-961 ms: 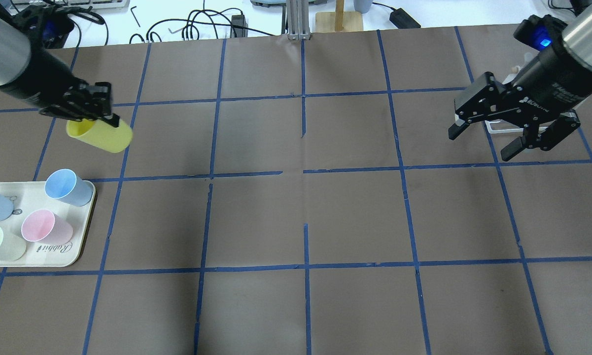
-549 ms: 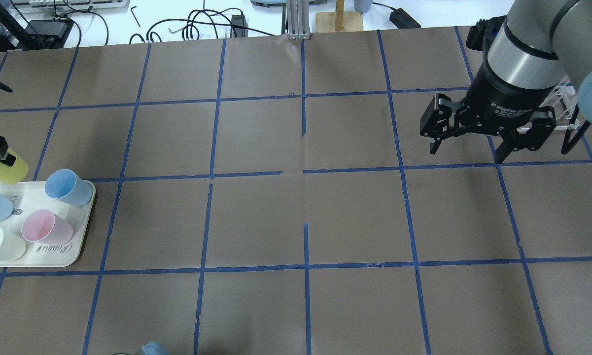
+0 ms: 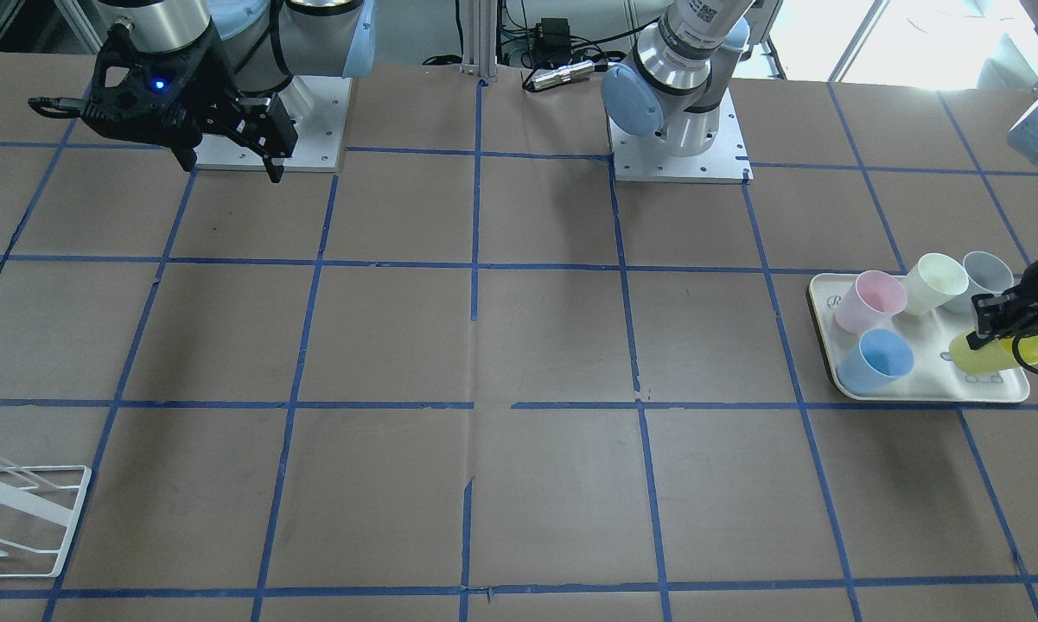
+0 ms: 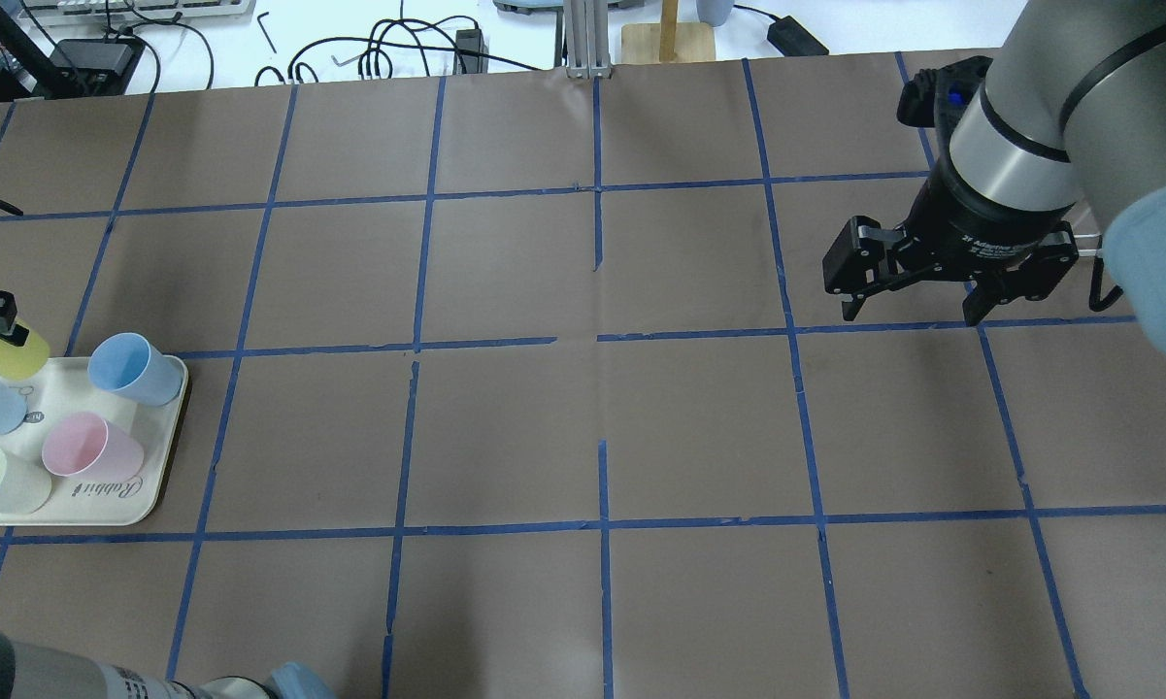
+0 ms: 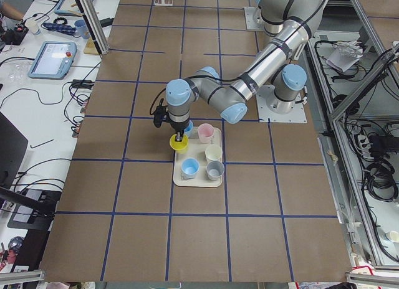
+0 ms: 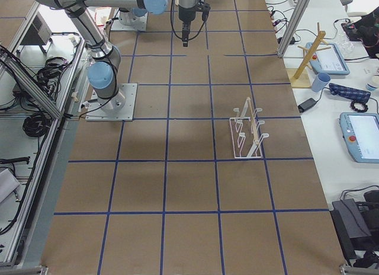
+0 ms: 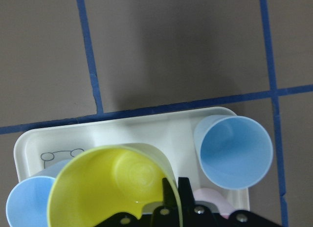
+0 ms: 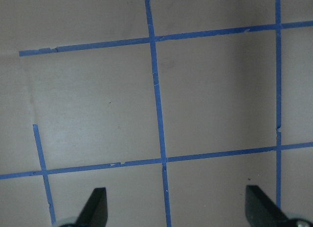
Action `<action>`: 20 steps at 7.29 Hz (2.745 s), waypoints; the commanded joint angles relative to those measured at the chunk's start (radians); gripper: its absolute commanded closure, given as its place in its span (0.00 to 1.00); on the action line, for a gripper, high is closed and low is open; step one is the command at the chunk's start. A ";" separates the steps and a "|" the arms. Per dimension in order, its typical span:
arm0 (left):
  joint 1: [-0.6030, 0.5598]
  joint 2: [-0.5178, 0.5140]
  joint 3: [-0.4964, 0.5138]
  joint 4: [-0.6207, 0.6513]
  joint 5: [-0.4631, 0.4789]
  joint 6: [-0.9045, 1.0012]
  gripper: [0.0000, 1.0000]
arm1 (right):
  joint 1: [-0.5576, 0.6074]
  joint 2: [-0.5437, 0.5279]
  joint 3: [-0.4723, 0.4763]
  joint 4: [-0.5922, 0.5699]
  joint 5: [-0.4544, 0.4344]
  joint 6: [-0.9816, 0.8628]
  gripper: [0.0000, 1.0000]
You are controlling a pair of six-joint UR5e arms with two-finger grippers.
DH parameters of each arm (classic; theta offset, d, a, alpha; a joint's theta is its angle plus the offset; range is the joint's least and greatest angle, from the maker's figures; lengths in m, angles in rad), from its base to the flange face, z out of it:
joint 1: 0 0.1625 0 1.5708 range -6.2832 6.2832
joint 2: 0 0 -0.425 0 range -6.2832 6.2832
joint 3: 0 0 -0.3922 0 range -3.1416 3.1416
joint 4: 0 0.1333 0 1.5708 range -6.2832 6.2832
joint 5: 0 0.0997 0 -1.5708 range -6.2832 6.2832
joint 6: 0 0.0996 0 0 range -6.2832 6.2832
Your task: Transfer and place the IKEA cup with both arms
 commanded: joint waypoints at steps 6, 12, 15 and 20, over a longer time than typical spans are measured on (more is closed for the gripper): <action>0.011 -0.026 -0.059 0.030 0.008 -0.020 0.10 | -0.065 -0.003 -0.036 0.071 0.042 -0.031 0.00; -0.323 0.122 0.263 -0.498 0.003 -0.429 0.00 | -0.056 -0.012 -0.042 0.067 0.045 -0.021 0.00; -0.681 0.203 0.282 -0.501 0.006 -0.825 0.00 | -0.056 -0.010 -0.048 0.066 0.045 -0.021 0.00; -0.748 0.287 0.244 -0.492 0.003 -0.828 0.00 | -0.056 -0.010 -0.053 0.065 0.045 -0.021 0.00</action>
